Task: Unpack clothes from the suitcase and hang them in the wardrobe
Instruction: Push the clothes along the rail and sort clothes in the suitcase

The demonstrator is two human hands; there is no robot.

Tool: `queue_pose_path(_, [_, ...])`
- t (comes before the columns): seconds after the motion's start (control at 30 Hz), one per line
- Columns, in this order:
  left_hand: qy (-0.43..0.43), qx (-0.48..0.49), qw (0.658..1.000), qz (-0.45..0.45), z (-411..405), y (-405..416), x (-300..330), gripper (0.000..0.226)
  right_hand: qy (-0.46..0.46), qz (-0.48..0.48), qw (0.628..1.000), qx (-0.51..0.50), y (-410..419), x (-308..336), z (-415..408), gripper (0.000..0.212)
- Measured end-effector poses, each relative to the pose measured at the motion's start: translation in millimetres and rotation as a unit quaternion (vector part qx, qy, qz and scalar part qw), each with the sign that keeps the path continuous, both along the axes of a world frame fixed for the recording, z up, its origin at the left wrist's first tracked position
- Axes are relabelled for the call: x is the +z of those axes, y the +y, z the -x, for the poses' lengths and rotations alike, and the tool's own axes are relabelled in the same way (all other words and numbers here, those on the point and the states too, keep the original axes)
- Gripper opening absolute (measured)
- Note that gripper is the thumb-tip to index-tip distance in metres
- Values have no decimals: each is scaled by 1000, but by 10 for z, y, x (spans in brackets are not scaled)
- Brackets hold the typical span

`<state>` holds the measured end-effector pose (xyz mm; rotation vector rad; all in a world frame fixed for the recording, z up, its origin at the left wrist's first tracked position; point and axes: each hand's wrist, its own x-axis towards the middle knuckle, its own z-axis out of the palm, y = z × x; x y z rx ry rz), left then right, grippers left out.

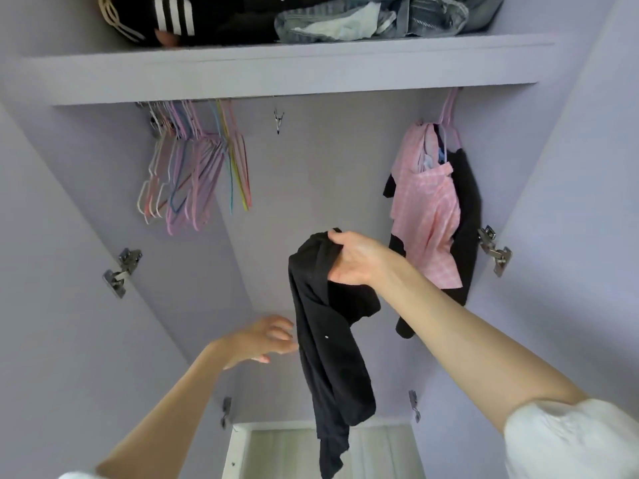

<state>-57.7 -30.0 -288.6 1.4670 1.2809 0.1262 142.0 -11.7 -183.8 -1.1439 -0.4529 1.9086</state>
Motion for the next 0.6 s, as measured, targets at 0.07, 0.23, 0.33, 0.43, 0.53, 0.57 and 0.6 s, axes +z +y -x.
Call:
queue_pose_path(0.07, [-41,-33,997,59,-82,20,-64,58,33,-13,999,15,144,49,77,39])
queue_pose_path(0.23, [-120,159,979,-35,-222,253,-211,40,121,-23,992,-1,425,88,135,42])
queue_pose_path(0.33, [-162,232,957,-55,-107,443,-121,24,161,-32,985,-60,632,78,72,41])
queue_pose_path(0.43, [-178,276,941,-83,53,683,71,21,200,-24,969,-145,851,43,-38,41])
queue_pose_path(0.53, [-278,301,910,-56,88,965,378,22,177,-9,970,-167,980,-89,-50,49])
queue_pose_path(0.57, [-304,305,901,-42,87,1080,471,23,146,-14,979,-142,1023,-171,-3,53])
queue_pose_path(0.6, [-325,307,894,-36,62,1156,556,23,94,-26,991,-94,1024,-252,40,55])
